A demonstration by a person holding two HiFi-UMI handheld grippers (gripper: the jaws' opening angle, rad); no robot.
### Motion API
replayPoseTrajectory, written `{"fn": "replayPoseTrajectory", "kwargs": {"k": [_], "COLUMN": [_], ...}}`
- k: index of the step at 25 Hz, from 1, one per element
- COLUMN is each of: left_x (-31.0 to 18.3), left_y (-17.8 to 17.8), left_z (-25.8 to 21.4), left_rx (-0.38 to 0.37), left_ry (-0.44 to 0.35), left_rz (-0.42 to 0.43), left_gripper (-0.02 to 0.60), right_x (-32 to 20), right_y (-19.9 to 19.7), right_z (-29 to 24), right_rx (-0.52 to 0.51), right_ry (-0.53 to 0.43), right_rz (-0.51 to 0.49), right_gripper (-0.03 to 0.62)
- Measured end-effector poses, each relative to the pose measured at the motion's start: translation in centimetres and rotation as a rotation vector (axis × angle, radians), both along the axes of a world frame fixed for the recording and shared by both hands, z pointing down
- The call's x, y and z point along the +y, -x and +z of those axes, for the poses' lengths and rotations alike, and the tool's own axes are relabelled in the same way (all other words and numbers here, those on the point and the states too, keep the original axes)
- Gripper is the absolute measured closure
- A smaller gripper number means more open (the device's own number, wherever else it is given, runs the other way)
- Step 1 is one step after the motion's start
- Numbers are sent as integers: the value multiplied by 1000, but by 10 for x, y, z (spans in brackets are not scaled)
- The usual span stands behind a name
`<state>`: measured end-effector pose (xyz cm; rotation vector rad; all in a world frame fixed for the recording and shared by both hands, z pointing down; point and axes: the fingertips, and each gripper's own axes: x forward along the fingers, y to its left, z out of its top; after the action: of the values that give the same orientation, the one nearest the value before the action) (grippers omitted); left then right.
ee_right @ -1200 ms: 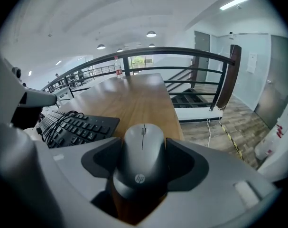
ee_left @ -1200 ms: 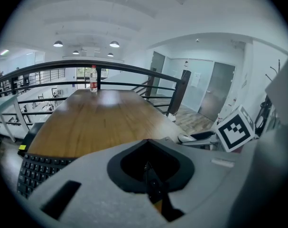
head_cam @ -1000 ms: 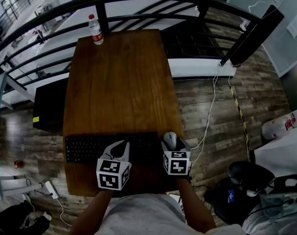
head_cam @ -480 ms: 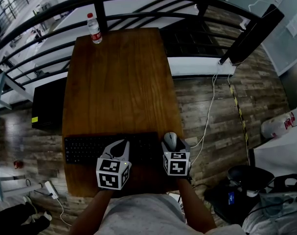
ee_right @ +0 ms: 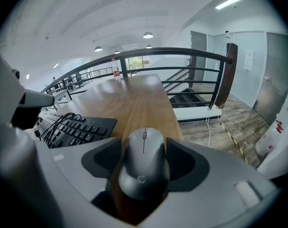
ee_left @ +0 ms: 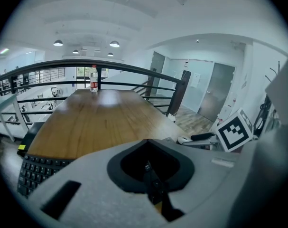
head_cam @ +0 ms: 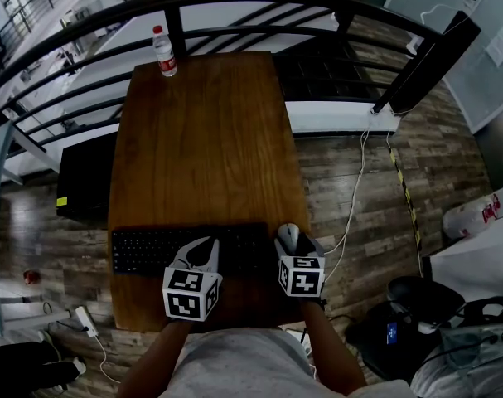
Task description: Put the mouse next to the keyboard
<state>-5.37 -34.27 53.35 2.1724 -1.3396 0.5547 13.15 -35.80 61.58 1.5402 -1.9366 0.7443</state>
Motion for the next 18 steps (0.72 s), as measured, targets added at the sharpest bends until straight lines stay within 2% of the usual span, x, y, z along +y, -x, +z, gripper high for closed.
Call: {"fn": "replayPoseTrajectory", "kwargs": {"k": [9, 14, 18], "left_x": [11, 18, 23], "left_y": [-6, -9, -9], "left_z": [-17, -27, -36], "left_rx": [6, 11, 17], "left_ry": [-39, -55, -74], "left_rz": [-21, -43, -65], "left_gripper": [586, 586, 586], "right_x": [3, 6, 11], "right_y": [5, 19, 32], "right_z": [-38, -64, -82], "right_rx": [-16, -37, -52], "right_ry": [-85, -130, -164], "right_rz": [-41, -112, -171], "right_gripper": [352, 419, 445]}}
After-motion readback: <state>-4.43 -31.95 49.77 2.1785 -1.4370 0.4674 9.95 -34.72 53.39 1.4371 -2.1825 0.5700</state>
